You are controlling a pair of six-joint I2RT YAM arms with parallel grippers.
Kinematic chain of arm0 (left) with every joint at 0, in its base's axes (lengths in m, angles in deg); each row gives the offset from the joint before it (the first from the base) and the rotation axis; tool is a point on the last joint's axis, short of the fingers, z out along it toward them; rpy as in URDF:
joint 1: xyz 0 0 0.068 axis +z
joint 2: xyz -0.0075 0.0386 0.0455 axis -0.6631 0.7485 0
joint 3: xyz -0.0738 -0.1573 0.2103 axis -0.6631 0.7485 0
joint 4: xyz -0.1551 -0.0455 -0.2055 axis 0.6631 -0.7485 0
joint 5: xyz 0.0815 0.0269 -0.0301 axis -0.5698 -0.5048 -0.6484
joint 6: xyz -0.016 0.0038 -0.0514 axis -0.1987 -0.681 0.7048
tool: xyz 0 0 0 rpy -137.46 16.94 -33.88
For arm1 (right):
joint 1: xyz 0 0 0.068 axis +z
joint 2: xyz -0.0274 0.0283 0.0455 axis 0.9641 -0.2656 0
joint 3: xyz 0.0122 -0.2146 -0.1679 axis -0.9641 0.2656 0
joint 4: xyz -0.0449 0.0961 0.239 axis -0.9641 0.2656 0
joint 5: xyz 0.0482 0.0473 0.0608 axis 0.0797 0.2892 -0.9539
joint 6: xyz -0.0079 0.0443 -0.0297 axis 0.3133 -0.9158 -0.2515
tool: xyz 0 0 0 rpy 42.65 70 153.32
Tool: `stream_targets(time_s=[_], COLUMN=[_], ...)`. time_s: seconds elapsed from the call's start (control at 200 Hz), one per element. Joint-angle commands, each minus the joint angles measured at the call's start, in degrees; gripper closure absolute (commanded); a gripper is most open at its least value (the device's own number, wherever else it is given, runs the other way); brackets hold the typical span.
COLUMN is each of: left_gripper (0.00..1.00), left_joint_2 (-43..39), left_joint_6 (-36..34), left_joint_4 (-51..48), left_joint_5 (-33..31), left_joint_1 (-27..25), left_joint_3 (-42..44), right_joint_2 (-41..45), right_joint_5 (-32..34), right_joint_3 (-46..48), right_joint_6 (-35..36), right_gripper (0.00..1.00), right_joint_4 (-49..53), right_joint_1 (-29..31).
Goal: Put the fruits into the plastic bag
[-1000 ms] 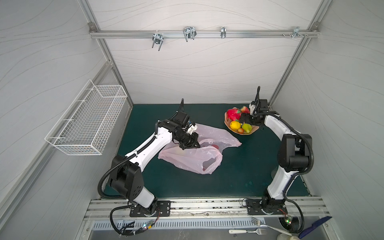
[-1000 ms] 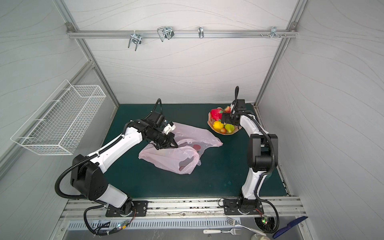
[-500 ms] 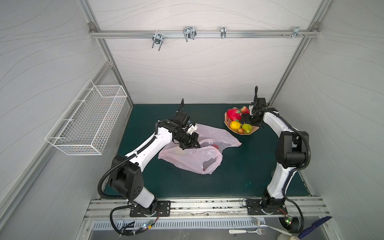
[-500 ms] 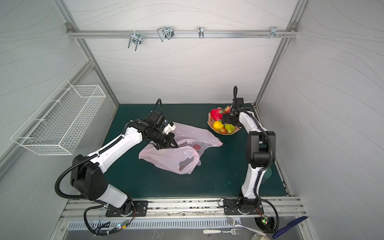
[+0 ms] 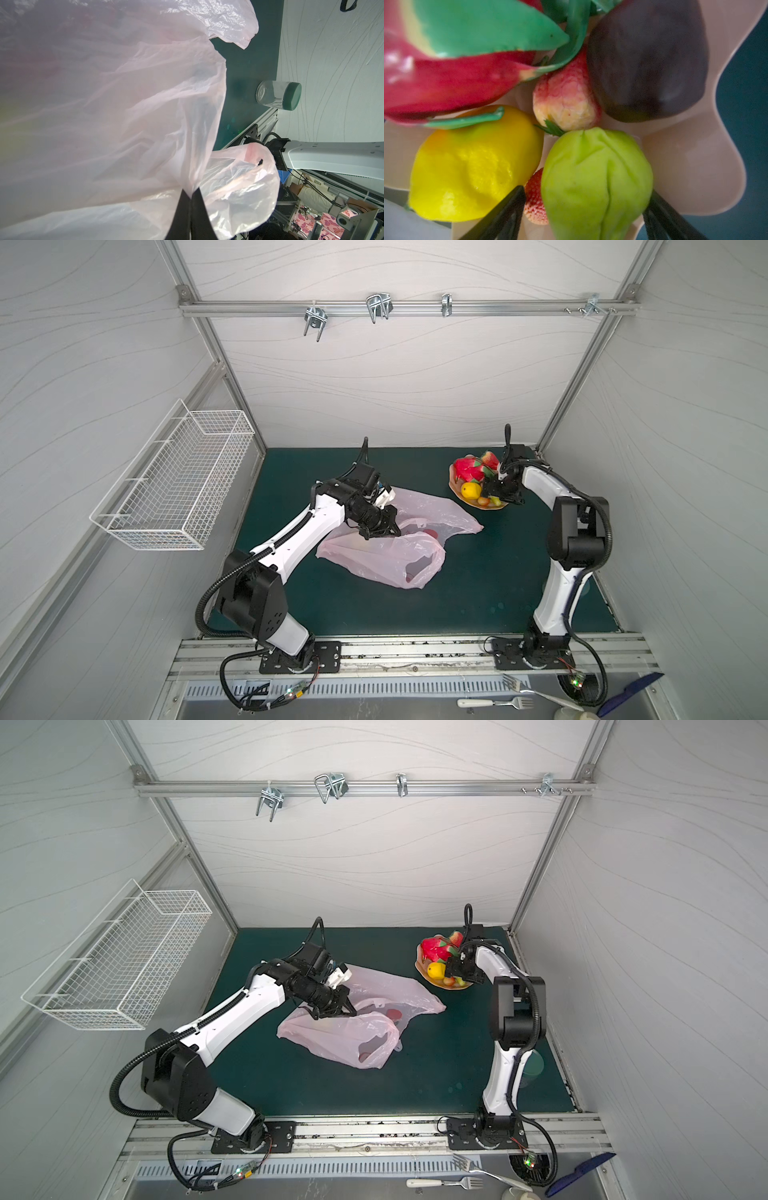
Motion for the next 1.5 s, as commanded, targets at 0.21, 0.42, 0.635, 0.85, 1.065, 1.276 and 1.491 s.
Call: stream_targets(time_s=[0.21,0.42,0.635,0.85,1.065,1.276,1.491], left_gripper=[1.00,1.00,1.00,1.00,1.00,1.00,1.00], left_joint_2=[-0.93,-1.06,-1.10,-1.02,-0.93,-0.96,-0.75], left_joint_6=[-0.62,-0.75,-0.92,-1.01,-0.90,-0.92,-1.00], left_joint_4=[0.36,0.17,0.18,0.38,0.42,0.27,0.20], left_joint_5=[-0.41,-0.49,-0.51,-0.27,-0.34,-0.29,0.00], left_joint_1=[-0.54,-0.55,-0.56,-0.70,-0.91,-1.07,-1.08], left_joint_3=[-0.41,-0.41,-0.50,-0.41,-0.53,-0.81,-1.46], right_joint_2=[-2.28,-0.78,4.60,8.57,11.35,17.99,31.84], right_joint_5=[3.27,4.32,4.65,3.88,3.00,-1.01,-13.83], right_joint_3=[-3.67,-3.26,-0.83,1.45,3.37,6.66,18.10], right_joint_6=[-1.26,-1.48,-1.96,-2.26,-3.05,-3.37,-8.87], right_gripper=[0.29,0.46,0.56,0.57,0.58,0.58,0.59], right_joint_4=[3.37,3.72,1.99,0.22,-1.34,-2.65,-6.03], right_joint_1=[-0.57,-0.73,-1.17,-2.20,-2.74,-3.00,-3.03])
